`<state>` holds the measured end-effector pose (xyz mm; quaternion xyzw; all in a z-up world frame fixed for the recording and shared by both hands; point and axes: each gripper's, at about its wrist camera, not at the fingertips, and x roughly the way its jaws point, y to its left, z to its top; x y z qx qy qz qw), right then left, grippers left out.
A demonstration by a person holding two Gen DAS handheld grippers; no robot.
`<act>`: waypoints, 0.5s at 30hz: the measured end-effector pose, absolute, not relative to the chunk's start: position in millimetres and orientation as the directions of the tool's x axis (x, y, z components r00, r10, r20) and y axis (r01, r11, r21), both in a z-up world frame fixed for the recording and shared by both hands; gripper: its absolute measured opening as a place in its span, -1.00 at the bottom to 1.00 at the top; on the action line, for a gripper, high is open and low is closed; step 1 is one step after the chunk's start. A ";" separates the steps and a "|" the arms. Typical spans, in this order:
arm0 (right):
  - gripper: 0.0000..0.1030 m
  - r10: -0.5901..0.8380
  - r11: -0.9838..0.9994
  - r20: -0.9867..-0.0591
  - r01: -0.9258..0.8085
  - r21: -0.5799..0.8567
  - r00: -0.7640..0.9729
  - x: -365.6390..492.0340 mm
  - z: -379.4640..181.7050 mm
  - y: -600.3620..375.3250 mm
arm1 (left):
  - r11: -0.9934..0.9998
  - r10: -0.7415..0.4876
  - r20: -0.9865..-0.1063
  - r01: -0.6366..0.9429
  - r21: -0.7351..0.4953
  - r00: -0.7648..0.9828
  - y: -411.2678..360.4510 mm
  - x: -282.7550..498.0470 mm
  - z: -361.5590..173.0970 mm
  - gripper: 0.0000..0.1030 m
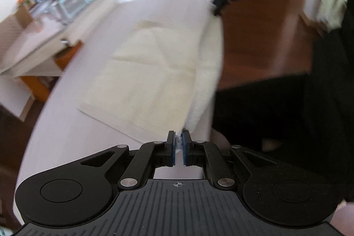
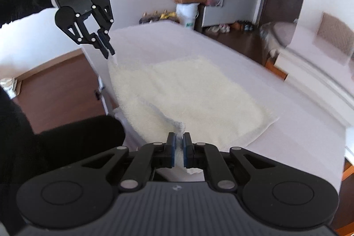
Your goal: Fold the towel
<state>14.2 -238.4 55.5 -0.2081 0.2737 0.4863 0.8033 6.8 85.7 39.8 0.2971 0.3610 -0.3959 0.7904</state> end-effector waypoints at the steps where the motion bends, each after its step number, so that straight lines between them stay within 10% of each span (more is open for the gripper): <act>1: -0.85 0.669 0.456 -0.627 -0.887 -0.076 0.398 17.9 60.4 -240.4 | 0.527 -0.410 -0.803 0.831 0.178 0.432 86.3 12.7 43.2 -0.88; 15: -0.85 0.642 0.595 -0.575 -0.802 -0.044 0.508 97.4 53.0 -237.0 | 0.692 -0.284 -0.808 0.694 0.201 0.517 83.8 126.8 38.5 -0.87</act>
